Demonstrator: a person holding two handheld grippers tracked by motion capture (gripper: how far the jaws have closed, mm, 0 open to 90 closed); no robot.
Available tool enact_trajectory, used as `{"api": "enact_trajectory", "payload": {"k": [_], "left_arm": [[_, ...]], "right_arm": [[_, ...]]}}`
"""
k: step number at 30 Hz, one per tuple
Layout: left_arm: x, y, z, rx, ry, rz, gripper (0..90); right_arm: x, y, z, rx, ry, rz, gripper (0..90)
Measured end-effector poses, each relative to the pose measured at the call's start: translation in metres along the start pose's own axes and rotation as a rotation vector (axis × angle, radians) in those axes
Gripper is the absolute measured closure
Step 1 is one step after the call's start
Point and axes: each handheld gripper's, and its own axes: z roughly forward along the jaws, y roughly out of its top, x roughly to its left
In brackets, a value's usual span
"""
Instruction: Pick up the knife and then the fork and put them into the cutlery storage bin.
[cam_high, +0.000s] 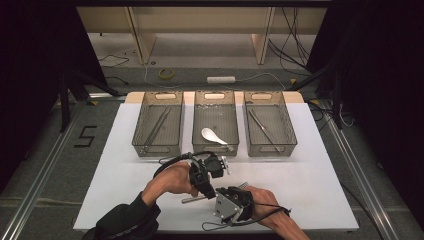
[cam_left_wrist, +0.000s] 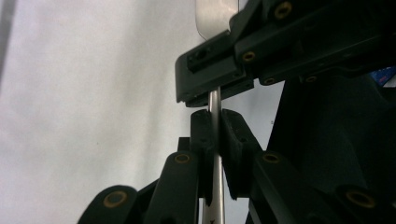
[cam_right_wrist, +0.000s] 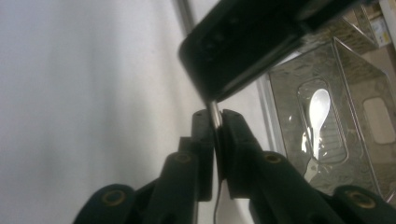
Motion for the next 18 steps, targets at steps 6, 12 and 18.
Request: {"api": "enact_trajectory", "payload": {"k": [6,12,18], "left_arm": [[-0.001,0.000,0.000,-0.022,-0.005,0.008,82.7],[0.000,-0.001,-0.007,-0.083,0.023,0.005,73.0],[0.004,-0.008,-0.016,-0.216,0.090,-0.025,56.5]], "right_arm": [[0.000,-0.001,-0.003,-0.002,-0.003,-0.023,88.1],[-0.003,-0.007,-0.006,0.011,-0.001,-0.021,88.3],[-0.011,-0.023,-0.007,0.047,-0.018,-0.009,88.4]]}}
